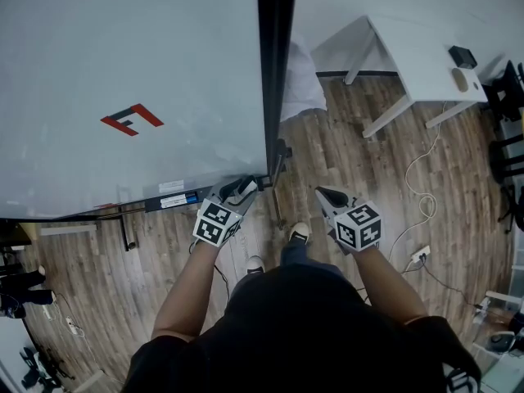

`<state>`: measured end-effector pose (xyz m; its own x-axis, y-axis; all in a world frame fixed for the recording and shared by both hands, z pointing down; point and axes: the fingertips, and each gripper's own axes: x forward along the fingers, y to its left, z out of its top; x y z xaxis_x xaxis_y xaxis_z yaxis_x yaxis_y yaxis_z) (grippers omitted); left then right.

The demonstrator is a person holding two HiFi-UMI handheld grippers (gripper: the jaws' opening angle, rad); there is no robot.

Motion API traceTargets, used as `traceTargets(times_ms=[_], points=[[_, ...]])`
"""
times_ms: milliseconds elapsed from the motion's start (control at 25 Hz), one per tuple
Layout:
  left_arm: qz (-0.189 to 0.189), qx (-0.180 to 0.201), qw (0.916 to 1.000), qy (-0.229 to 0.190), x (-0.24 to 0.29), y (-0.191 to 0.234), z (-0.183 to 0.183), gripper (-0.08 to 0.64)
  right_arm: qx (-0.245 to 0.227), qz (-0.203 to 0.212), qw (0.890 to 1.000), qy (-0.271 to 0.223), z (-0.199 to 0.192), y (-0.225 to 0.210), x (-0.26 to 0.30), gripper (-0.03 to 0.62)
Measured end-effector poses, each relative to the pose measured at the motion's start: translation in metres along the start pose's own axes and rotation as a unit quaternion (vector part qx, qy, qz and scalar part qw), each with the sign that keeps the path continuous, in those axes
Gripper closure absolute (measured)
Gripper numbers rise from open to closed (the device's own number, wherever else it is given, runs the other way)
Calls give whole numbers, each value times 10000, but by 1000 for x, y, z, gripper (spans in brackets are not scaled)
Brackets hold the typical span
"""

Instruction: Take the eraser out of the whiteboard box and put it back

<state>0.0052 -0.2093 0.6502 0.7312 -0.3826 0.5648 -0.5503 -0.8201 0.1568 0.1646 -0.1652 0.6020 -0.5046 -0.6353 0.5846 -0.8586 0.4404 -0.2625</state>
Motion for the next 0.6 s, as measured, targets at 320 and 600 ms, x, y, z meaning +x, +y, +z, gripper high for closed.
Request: traceTargets(times_ms=[320, 600], points=[[-5, 83, 9998, 173, 9, 2, -8, 365, 15, 33, 9999, 96, -6, -2, 3, 598], [-18, 78, 9996, 256, 17, 2, -13, 364, 22, 89, 9999, 135, -11, -1, 7, 598]])
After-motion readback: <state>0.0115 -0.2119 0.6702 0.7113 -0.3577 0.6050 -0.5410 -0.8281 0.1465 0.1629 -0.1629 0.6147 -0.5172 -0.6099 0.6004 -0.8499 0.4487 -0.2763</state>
